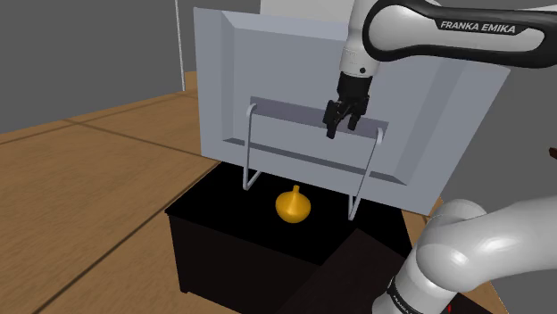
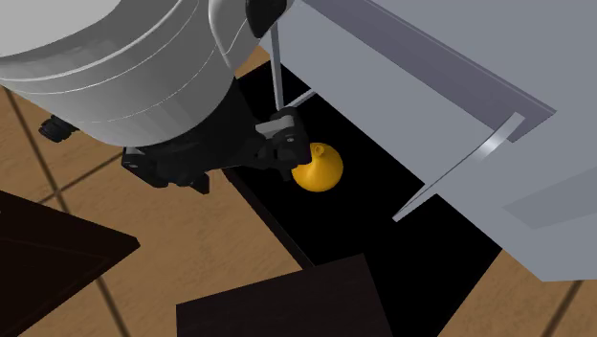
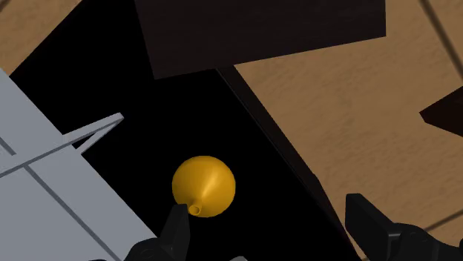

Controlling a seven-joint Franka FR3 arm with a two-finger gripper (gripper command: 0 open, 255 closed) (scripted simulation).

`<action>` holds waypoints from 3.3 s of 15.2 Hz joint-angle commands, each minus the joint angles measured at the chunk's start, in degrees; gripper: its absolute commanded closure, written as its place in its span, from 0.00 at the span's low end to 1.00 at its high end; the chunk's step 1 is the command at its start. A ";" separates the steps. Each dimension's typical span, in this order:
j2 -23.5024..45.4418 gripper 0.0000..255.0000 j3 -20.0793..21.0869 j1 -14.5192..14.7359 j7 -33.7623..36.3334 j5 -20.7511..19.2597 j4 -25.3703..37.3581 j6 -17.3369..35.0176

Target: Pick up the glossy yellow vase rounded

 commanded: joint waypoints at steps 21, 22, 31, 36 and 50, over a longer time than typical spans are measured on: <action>32.08 0.00 -11.99 -2.67 -11.21 0.02 -2.62 32.89; 34.22 0.00 -12.44 -2.74 -11.99 0.53 -1.95 34.20; 54.36 0.00 -14.31 -4.62 -20.05 7.63 7.46 43.12; 65.74 0.00 -13.33 -7.11 -24.13 11.79 15.25 45.50; 76.76 1.00 -11.51 -9.48 -26.68 14.77 21.03 50.04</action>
